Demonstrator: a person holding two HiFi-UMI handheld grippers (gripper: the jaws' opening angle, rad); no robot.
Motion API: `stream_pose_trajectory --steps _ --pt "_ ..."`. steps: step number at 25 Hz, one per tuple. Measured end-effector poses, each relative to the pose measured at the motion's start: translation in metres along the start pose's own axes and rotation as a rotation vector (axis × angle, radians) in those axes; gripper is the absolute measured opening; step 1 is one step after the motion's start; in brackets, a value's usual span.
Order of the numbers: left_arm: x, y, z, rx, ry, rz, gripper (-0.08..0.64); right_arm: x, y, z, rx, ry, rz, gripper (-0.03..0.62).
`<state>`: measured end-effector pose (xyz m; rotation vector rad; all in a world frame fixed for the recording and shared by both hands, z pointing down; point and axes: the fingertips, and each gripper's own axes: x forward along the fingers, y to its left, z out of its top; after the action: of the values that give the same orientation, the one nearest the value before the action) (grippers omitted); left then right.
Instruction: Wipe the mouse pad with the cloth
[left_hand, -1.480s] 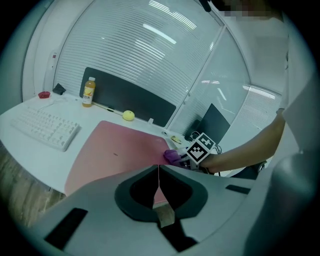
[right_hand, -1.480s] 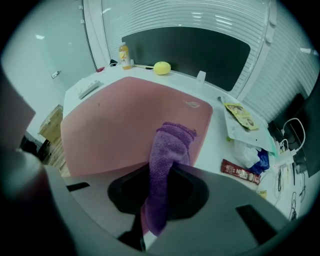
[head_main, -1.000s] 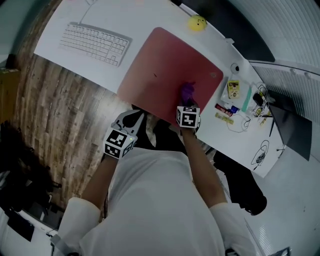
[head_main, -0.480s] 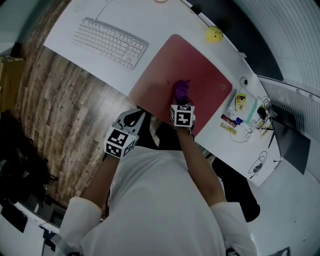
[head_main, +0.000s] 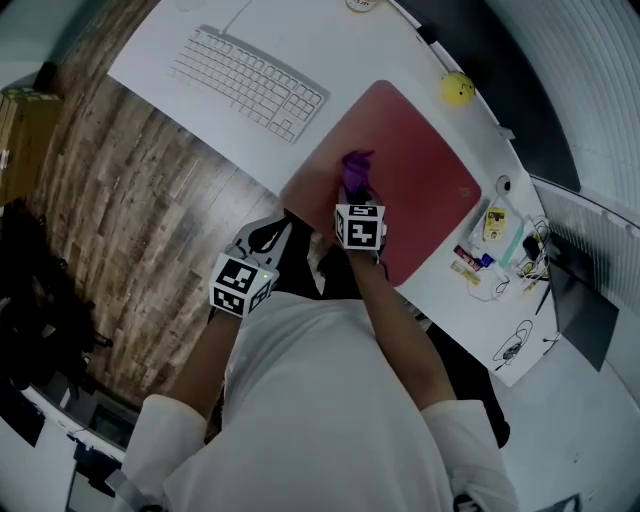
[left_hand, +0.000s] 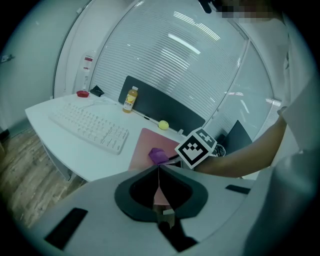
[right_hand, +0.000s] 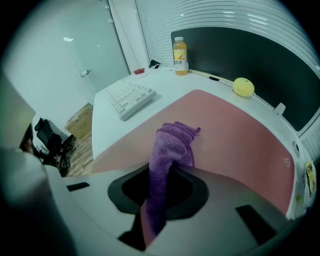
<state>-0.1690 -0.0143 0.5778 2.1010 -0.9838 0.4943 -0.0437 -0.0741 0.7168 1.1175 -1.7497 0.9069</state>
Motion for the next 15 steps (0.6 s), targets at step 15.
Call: stream_pose_trajectory --steps 15 --pt "-0.032 0.032 -0.009 -0.069 -0.043 0.085 0.020 0.023 0.072 0.037 -0.109 -0.008 0.140 0.075"
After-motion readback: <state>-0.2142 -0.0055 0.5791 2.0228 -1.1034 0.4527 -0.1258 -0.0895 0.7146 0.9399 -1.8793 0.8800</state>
